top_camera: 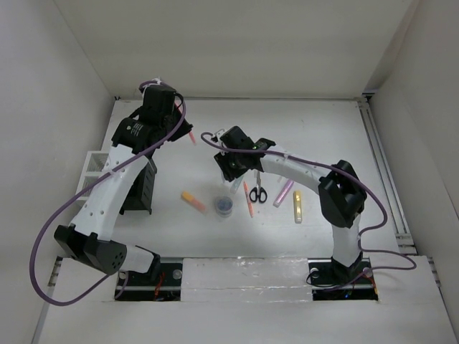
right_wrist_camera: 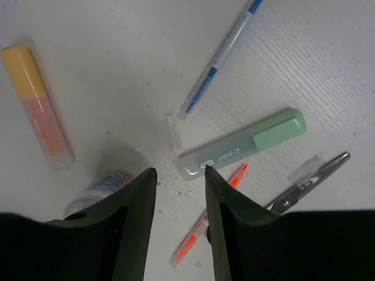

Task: Sort the stationery into containers
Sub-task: Grab a piece of stationery with the right arm

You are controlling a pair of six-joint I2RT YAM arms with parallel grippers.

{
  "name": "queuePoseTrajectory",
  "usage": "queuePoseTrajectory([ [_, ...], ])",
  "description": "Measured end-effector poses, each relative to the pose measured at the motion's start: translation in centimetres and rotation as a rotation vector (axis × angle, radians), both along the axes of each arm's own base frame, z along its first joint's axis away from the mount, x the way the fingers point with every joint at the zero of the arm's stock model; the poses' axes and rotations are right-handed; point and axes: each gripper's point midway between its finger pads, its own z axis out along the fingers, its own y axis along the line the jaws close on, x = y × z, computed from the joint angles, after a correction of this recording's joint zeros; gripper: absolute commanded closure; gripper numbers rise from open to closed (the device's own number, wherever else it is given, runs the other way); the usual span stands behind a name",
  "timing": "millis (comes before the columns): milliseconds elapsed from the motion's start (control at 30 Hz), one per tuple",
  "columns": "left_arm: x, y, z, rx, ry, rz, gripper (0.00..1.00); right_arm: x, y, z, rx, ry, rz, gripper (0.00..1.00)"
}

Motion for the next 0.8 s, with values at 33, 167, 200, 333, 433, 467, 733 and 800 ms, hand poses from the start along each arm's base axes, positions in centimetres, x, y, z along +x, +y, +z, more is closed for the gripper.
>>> queuePoseTrajectory([
  [33, 0.0, 0.0, 0.0, 0.001, 0.0, -0.002, 1.0, 0.0, 0.0, -0.2, -0.005, 0.001, 0.0, 0.56],
  [167, 0.1, -0.2, -0.2, 0.004, 0.003, -0.015, 1.0, 0.0, 0.1, -0.4, -0.01, -0.001, 0.008, 0.56],
  [200, 0.1, -0.2, -0.4, 0.005, 0.005, -0.016, 1.0, -0.1, 0.1, -0.4, -0.01, -0.001, 0.01, 0.56],
  [333, -0.1, -0.3, -1.1, 0.008, 0.023, -0.021, 1.0, -0.5, 0.5, -0.7, -0.011, 0.004, 0.023, 0.57],
  [433, -0.1, -0.4, -1.4, 0.008, 0.032, -0.026, 1.0, -0.7, 0.7, -1.6, -0.025, 0.016, 0.033, 0.57],
  [467, -0.1, -0.4, -1.4, 0.006, 0.032, -0.027, 1.0, -0.8, 0.8, -2.0, -0.033, 0.021, 0.037, 0.57],
  [733, -0.2, -0.5, -1.5, 0.004, 0.034, -0.036, 1.0, -1.3, 1.0, -4.5, -0.068, 0.059, 0.053, 0.58],
  [800, -0.2, -0.6, -1.5, 0.002, 0.036, -0.043, 1.0, -1.4, 0.9, -5.0, -0.075, 0.068, 0.053, 0.58],
])
